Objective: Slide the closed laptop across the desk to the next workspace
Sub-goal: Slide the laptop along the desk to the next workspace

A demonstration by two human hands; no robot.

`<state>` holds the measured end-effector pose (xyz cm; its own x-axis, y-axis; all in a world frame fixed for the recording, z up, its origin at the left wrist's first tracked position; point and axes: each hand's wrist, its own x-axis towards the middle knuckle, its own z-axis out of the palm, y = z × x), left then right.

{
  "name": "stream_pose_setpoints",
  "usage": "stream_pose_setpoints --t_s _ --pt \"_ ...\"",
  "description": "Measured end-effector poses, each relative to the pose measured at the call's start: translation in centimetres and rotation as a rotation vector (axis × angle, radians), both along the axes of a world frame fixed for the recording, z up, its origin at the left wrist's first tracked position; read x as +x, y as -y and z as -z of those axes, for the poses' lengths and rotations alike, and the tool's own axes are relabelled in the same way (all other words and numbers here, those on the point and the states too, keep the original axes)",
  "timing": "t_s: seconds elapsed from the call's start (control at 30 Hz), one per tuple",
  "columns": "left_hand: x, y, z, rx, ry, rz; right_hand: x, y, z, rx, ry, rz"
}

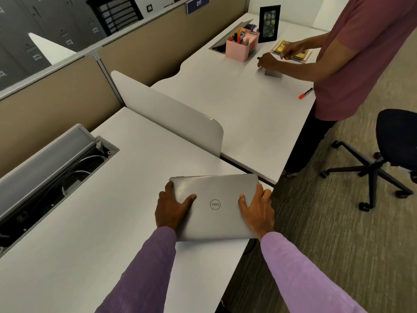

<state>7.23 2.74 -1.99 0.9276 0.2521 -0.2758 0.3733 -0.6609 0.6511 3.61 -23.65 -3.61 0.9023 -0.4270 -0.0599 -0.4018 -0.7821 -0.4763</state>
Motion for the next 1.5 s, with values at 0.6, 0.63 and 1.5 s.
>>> stream_pose_setpoints --t_s 0.6,0.63,1.5 --pt "-2.7 -7.1 -0.9 0.02 0.031 -0.115 0.3 -6.9 -1.0 0.055 0.036 -0.13" --pt "-2.9 -7.5 -1.0 0.023 0.032 -0.125 0.3 -7.4 -1.1 0.058 0.034 -0.14" --pt "-12.2 -24.1 -2.1 0.072 0.016 -0.449 -0.8 -25.4 -2.5 0.046 0.013 -0.455"
